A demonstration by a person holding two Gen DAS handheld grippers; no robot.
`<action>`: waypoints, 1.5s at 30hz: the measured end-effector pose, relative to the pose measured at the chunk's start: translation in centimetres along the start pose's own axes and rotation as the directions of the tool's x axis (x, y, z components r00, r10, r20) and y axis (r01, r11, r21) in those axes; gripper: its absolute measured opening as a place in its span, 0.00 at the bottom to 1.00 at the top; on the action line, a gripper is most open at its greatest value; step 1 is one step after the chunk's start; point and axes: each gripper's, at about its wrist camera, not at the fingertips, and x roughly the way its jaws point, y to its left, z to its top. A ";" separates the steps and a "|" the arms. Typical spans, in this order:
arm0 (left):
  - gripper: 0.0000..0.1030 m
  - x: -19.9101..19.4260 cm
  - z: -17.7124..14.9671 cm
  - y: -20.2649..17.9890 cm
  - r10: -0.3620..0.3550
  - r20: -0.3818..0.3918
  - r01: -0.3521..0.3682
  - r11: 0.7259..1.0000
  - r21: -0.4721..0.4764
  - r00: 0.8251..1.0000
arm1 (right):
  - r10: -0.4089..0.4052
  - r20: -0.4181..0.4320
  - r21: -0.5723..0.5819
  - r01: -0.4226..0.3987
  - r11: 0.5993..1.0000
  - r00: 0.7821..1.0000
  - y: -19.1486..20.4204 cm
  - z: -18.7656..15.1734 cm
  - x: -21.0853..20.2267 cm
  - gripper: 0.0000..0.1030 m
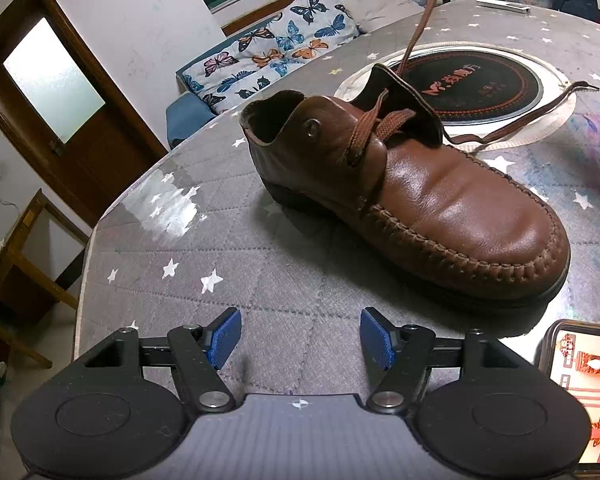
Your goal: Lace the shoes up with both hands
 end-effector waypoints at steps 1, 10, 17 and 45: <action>0.68 0.0 0.0 0.0 0.000 0.000 0.000 1.000 0.000 1.000 | 0.004 -0.005 0.004 -0.004 1.000 1.000 -0.1 0.0 0.2 0.01; 0.68 0.0 0.1 0.0 -0.002 -0.003 0.002 1.000 0.003 1.000 | 0.024 -0.047 0.009 -0.024 1.000 0.999 -0.4 -0.4 1.6 0.02; 0.68 0.1 0.1 0.1 -0.006 -0.001 0.006 1.000 -0.008 1.000 | 0.104 -0.141 0.059 -0.097 0.994 0.985 -1.1 -1.7 3.2 0.12; 0.70 -0.5 0.4 -0.1 -0.011 0.022 0.011 1.000 -0.009 1.000 | 0.510 -0.406 0.557 -0.237 0.796 0.758 -2.3 -15.8 2.7 0.22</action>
